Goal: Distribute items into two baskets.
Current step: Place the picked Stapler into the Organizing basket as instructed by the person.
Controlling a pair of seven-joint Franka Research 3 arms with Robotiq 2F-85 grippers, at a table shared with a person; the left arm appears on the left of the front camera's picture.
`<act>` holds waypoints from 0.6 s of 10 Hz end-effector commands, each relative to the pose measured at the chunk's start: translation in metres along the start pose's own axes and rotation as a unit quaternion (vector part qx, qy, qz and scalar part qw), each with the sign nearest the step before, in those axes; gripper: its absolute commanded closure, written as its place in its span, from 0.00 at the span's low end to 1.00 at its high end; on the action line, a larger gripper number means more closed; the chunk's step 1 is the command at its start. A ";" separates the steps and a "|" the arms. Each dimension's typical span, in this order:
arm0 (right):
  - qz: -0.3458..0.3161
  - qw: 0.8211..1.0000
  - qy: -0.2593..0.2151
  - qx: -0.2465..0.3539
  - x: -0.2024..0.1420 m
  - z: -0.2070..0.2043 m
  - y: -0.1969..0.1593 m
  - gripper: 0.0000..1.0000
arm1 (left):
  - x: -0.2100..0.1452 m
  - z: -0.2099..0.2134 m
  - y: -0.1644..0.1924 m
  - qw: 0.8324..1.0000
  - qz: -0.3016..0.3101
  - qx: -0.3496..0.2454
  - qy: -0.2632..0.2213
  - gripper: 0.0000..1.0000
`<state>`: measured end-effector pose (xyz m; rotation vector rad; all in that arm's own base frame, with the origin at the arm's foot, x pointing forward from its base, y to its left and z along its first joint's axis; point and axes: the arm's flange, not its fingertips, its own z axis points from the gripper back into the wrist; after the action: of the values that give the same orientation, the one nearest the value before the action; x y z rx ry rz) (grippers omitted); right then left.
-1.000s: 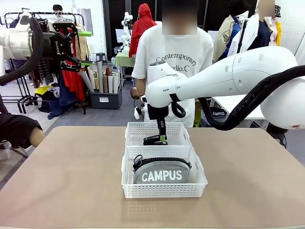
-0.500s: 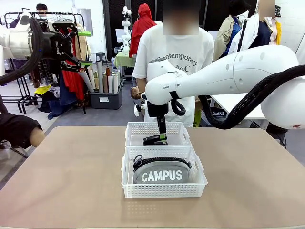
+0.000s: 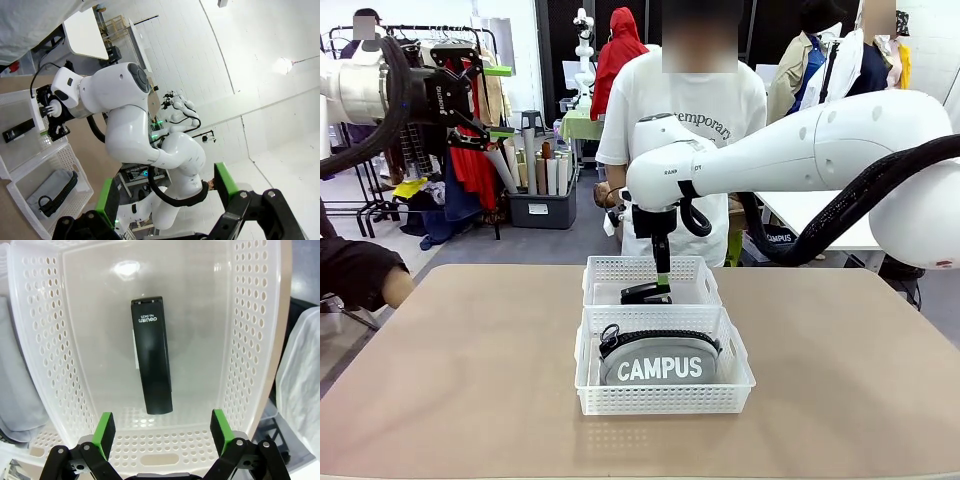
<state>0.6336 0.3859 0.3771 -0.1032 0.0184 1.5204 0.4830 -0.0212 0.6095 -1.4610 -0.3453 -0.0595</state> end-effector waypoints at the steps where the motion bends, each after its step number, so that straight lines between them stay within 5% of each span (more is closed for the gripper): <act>1: 0.004 1.000 0.006 -0.005 0.001 -0.004 0.001 0.00 | 0.000 0.000 -0.002 1.000 0.000 -0.001 0.000 0.00; 6: 0.004 1.000 0.006 -0.005 0.001 -0.004 0.001 0.00 | 0.000 0.000 -0.002 1.000 0.000 -0.001 0.000 0.00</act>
<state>0.6326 0.3864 0.3708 -0.1034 0.0305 1.5242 0.4830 -0.0212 0.6095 -1.4610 -0.3453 -0.0595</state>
